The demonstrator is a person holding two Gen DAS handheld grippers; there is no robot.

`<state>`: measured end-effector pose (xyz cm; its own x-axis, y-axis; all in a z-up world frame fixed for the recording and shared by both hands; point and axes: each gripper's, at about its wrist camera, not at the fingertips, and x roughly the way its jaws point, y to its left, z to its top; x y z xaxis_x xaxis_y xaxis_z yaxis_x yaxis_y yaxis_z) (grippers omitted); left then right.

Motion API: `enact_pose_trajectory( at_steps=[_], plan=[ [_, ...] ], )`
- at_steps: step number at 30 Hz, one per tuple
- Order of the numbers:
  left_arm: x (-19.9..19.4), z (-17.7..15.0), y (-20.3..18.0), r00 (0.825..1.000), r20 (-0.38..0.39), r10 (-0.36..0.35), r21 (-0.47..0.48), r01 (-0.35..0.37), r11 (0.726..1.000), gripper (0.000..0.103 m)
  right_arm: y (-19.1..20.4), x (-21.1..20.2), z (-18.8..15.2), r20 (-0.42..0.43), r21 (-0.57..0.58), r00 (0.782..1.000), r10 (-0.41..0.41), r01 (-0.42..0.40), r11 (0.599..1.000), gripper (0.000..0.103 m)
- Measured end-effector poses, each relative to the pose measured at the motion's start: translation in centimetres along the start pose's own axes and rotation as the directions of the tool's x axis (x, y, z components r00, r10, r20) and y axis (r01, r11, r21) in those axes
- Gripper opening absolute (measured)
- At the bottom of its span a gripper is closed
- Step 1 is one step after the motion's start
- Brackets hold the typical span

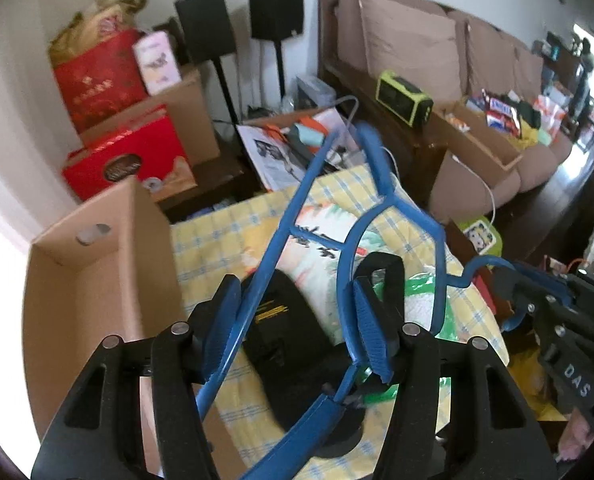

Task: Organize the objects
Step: 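Carry the blue hanger with the left gripper over the cardboard box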

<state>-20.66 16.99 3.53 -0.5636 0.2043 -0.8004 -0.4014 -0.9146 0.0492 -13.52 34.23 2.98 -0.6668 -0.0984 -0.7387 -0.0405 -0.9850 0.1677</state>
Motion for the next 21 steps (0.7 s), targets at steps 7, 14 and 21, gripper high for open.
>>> enact_pose_trajectory(
  at_steps=[7,14,21],
  plan=[
    [-3.3,-2.3,5.0,0.999,0.018,0.031,-0.083,-0.029,0.996,0.054,5.9,-1.0,-0.1,0.022,-0.13,0.999,0.032,-0.029,0.991,0.013],
    [-5.8,-4.5,10.6,0.996,0.044,0.075,-0.174,-0.067,0.982,0.053,12.0,-1.0,-0.2,0.03,-0.222,0.996,0.081,-0.072,0.972,0.013],
    [-7.1,-8.1,16.8,0.993,0.037,0.112,-0.296,-0.097,0.95,0.053,17.8,0.8,-0.7,0.0,-0.298,0.99,0.138,-0.132,0.946,0.013]
  ],
)
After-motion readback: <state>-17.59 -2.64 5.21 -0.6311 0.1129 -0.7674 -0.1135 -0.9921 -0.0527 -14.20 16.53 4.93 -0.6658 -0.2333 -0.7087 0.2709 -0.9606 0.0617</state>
